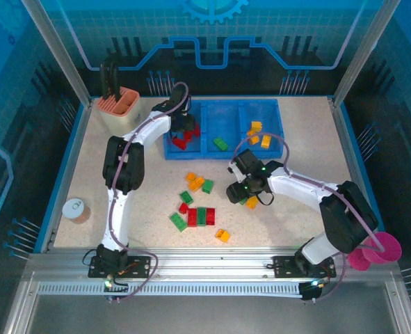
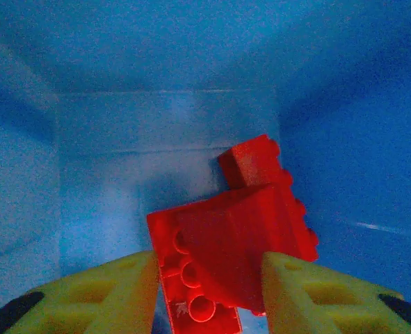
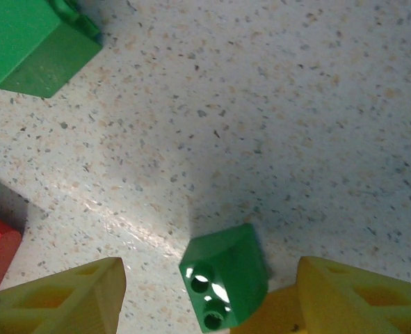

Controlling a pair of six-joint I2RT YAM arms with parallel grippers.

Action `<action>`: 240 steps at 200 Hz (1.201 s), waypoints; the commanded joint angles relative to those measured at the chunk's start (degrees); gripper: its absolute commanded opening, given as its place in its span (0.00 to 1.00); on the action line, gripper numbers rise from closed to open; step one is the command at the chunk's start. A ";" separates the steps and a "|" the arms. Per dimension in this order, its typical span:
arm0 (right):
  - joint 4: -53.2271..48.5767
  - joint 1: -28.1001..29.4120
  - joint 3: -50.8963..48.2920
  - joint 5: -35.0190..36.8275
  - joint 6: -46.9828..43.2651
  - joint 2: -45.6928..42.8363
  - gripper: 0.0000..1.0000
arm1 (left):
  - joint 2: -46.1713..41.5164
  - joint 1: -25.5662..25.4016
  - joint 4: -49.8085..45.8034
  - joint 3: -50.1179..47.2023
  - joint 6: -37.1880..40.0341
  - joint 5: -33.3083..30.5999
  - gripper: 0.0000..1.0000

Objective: Sort the legos into containers by color
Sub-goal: Place the lego in the container, then pick up the lego from the bottom-center of the table.

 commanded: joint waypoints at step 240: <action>-12.68 2.53 19.46 7.45 -3.16 8.06 0.30 | -38.84 -0.01 3.20 -17.33 6.78 6.95 0.58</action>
